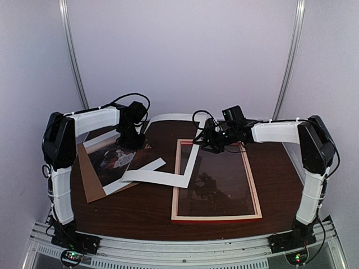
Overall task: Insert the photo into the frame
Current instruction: Pass from the left arm to the right, then place the mat board on the glass panel.
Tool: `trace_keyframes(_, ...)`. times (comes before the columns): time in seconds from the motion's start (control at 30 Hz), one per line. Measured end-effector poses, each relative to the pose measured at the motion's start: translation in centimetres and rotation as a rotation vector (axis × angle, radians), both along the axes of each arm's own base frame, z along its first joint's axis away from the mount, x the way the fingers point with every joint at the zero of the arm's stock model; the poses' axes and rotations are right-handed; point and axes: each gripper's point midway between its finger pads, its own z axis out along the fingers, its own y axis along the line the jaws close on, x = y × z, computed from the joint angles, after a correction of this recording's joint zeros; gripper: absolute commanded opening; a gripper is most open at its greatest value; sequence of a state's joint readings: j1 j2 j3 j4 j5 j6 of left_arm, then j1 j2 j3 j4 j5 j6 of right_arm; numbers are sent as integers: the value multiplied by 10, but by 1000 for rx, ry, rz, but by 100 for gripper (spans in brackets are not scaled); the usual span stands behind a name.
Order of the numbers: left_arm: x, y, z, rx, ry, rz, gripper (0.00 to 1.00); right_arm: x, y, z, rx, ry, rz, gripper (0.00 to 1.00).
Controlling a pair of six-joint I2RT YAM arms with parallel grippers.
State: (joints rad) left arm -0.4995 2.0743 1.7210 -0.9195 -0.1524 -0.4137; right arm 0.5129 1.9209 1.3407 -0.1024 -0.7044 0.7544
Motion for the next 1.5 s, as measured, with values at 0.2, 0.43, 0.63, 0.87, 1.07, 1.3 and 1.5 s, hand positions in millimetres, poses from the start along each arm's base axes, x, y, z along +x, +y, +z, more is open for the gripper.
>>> trace_keyframes(0.2,1,-1,-1,0,0,0,0,4,9,9,69,-10,8,30)
trace_keyframes(0.43,0,-3,-3,2,5,-5,1,6,13,2,101,19,5,8)
trace_keyframes(0.63,-1,-5,-4,-9,11,-10,14,6,10,-1,96,24,6,0)
trace_keyframes(0.87,-13,-31,-4,-42,27,-87,46,-6,-13,-21,18,87,42,0)
trace_keyframes(1.07,-31,-65,7,-89,19,-176,54,-25,-53,-25,-18,131,68,0)
trace_keyframes(1.3,-27,-65,19,-109,-13,-182,58,-51,-105,-33,-117,179,121,0)
trace_keyframes(1.5,-28,-67,19,-115,-9,-196,63,-68,-145,-40,-227,205,125,0)
